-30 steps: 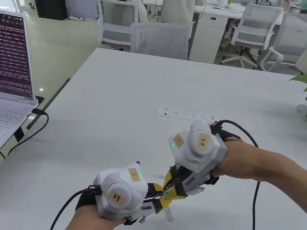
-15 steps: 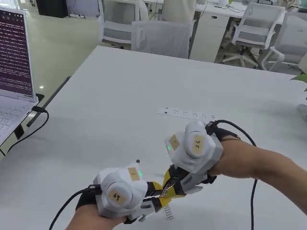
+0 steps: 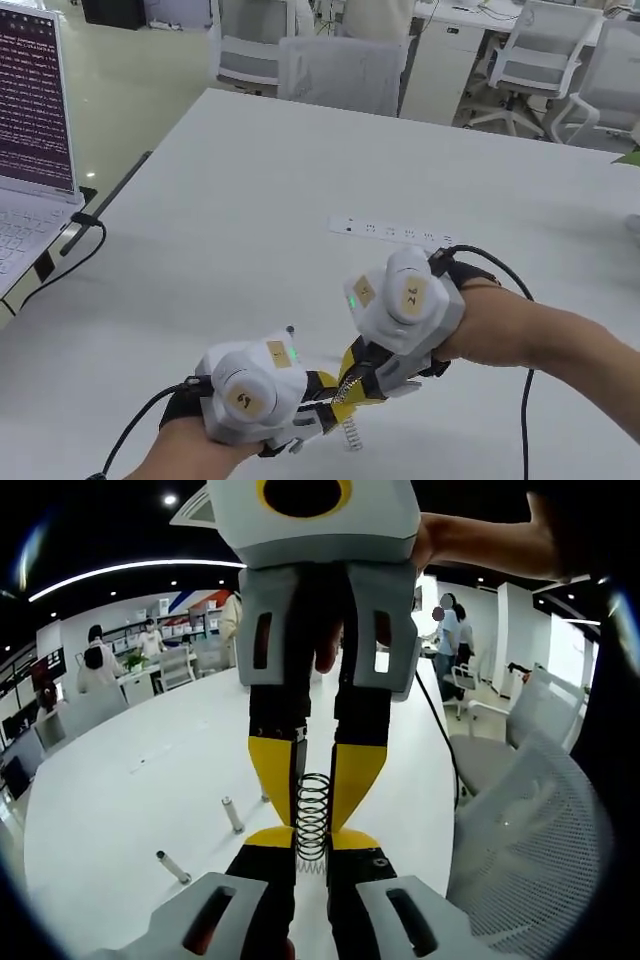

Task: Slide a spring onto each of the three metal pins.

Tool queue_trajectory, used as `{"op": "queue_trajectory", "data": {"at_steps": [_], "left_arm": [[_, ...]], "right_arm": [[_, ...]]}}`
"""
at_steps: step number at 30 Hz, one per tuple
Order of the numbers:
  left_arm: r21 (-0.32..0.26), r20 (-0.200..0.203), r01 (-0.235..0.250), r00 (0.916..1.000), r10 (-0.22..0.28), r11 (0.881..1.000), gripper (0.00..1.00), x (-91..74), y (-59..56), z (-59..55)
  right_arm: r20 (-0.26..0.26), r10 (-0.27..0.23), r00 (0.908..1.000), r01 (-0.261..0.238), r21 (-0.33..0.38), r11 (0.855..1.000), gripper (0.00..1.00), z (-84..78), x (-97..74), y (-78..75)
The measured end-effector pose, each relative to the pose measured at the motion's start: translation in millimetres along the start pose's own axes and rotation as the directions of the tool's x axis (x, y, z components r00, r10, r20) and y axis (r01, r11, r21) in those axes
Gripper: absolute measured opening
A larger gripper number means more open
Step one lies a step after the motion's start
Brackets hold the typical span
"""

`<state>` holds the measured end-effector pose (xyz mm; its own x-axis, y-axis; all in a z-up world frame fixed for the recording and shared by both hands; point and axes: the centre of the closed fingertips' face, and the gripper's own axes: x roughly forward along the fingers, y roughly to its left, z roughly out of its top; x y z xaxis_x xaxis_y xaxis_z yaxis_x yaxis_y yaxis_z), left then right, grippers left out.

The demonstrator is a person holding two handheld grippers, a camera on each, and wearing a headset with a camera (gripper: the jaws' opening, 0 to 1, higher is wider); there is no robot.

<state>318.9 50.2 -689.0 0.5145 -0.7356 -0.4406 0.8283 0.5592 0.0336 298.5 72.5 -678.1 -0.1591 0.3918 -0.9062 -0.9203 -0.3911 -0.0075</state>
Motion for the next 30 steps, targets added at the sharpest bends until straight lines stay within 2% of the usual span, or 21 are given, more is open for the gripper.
{"op": "queue_trajectory", "data": {"at_steps": [7,11,17,30], "left_arm": [[-0.006,-0.012,-0.009,0.9999,0.009,1.000,0.04,-1.4,3.3,-3.9],[-0.013,-0.013,-0.016,0.9998,0.016,1.000,0.08,-4.8,6.2,-5.8],[-0.023,-0.016,-0.028,0.9995,0.028,0.999,0.11,-12.1,9.9,-7.9],[-0.070,-0.034,-0.080,0.9964,0.078,0.994,0.15,-35.4,25.0,-21.9]], "right_arm": [[-0.006,-0.005,1.0000,0.005,-0.003,1.000,0.08,-0.3,2.4,-3.0],[-0.010,-0.013,0.9999,0.013,0.001,1.000,0.08,-2.5,3.2,-4.9],[-0.004,-0.028,0.9996,0.029,0.017,0.999,0.08,-5.6,2.8,-9.2],[-0.012,-0.037,0.9992,0.038,0.028,0.999,0.08,-12.5,4.3,-11.0]]}}
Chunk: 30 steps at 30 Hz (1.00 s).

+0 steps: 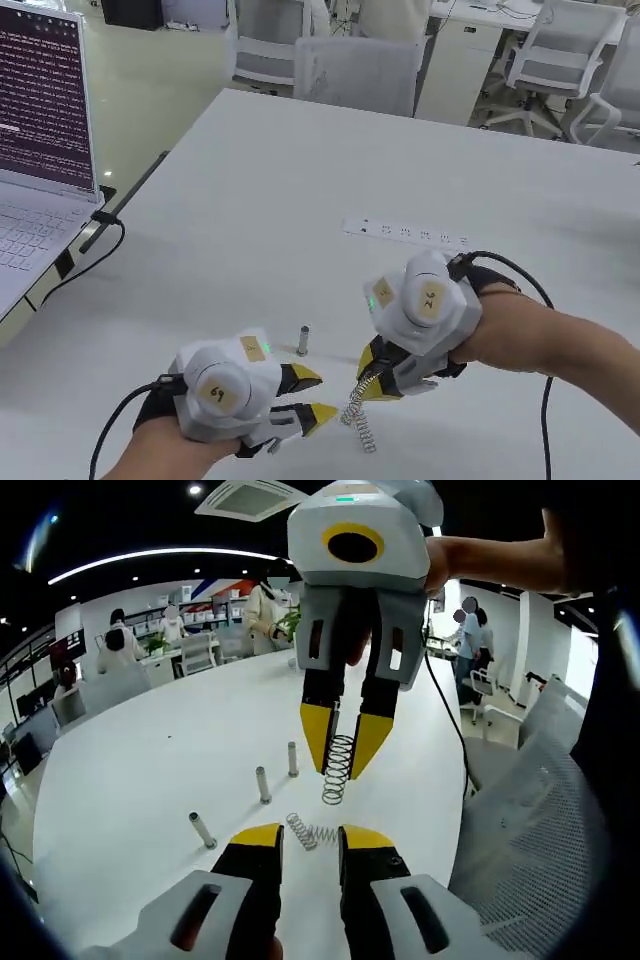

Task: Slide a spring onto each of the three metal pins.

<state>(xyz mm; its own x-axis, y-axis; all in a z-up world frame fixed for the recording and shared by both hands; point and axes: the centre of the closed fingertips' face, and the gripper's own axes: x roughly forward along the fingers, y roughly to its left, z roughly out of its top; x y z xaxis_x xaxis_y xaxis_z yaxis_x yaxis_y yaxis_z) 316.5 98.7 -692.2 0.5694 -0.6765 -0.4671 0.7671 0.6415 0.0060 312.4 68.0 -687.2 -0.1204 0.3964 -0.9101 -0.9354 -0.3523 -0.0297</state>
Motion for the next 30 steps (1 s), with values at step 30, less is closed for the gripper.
{"op": "queue_trajectory", "data": {"at_steps": [30], "left_arm": [[-0.112,-0.060,-0.109,0.9929,0.103,0.988,0.31,-49.7,33.3,-42.3]], "right_arm": [[-0.010,-0.032,0.9994,0.032,0.009,0.999,0.08,-5.9,4.3,-13.3]]}}
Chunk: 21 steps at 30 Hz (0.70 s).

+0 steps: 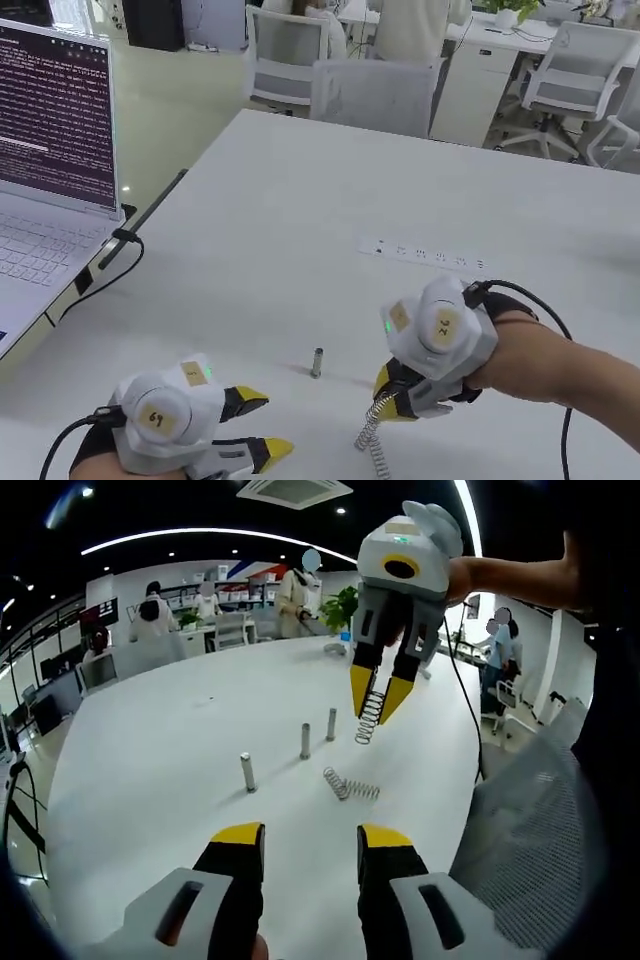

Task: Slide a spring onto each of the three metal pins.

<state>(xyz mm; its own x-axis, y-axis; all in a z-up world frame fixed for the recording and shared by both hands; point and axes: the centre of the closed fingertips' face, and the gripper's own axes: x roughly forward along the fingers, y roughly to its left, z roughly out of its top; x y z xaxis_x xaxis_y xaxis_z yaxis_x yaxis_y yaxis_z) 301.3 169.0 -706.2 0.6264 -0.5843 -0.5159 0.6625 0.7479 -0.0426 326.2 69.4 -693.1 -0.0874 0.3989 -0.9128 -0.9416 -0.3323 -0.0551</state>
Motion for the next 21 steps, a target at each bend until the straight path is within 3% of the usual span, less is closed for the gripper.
{"op": "queue_trajectory", "data": {"at_steps": [12,21], "left_arm": [[-0.062,-0.005,-0.045,0.9990,0.045,0.997,0.37,-17.2,12.6,-13.6],[-0.084,-0.012,-0.053,0.9986,0.052,0.995,0.46,-24.0,15.1,-20.4]], "right_arm": [[0.008,-0.011,0.9999,0.010,0.042,0.999,0.08,-4.5,6.5,-17.1],[0.016,-0.009,0.9998,0.008,0.046,0.999,0.08,-1.2,10.6,-27.3]]}}
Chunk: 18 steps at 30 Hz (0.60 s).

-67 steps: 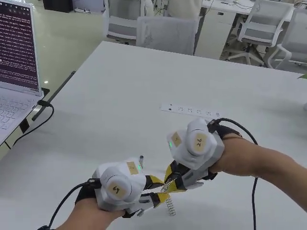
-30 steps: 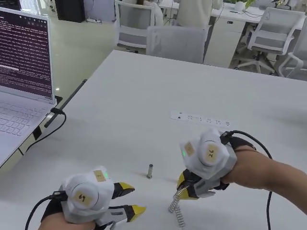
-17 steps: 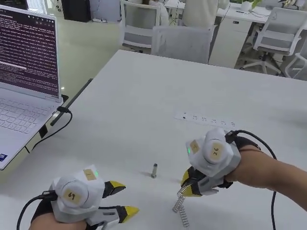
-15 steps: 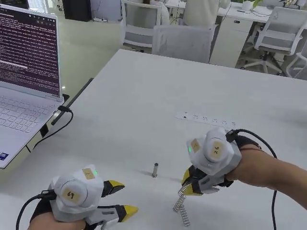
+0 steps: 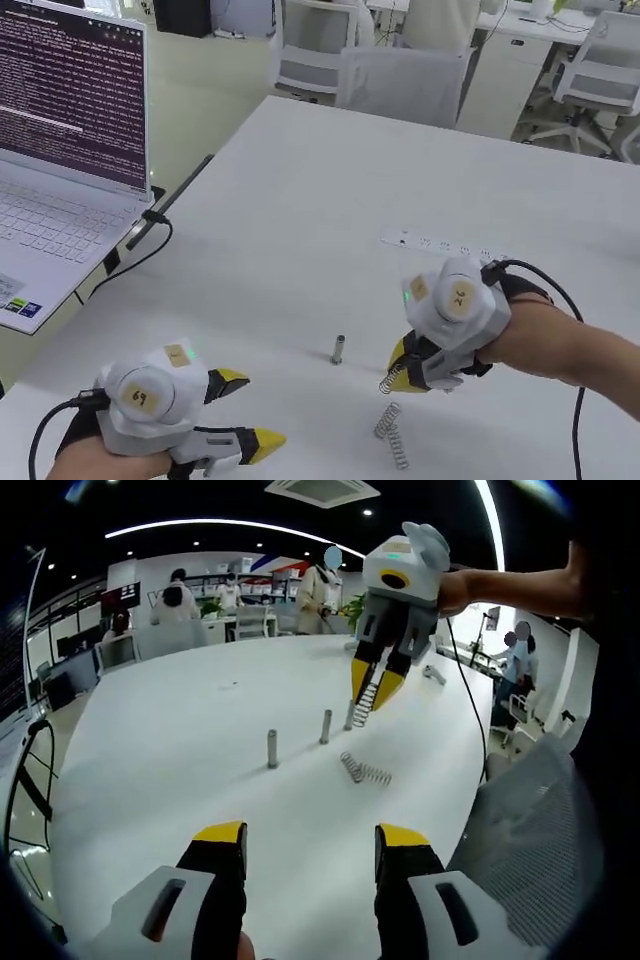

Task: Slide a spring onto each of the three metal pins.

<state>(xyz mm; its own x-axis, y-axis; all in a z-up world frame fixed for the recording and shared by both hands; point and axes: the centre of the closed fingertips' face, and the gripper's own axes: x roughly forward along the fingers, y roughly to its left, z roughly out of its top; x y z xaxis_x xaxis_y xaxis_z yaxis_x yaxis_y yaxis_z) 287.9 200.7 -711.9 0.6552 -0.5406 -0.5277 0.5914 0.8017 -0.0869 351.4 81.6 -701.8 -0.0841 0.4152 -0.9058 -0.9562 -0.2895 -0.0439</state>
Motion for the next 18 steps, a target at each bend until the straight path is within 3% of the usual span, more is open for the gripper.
{"op": "queue_trajectory", "data": {"at_steps": [18], "left_arm": [[-0.037,0.005,-0.024,0.9997,0.024,0.999,0.46,-5.0,6.6,-6.1]], "right_arm": [[-0.019,0.007,0.9998,-0.007,0.002,1.000,0.08,5.6,15.1,-26.6]]}}
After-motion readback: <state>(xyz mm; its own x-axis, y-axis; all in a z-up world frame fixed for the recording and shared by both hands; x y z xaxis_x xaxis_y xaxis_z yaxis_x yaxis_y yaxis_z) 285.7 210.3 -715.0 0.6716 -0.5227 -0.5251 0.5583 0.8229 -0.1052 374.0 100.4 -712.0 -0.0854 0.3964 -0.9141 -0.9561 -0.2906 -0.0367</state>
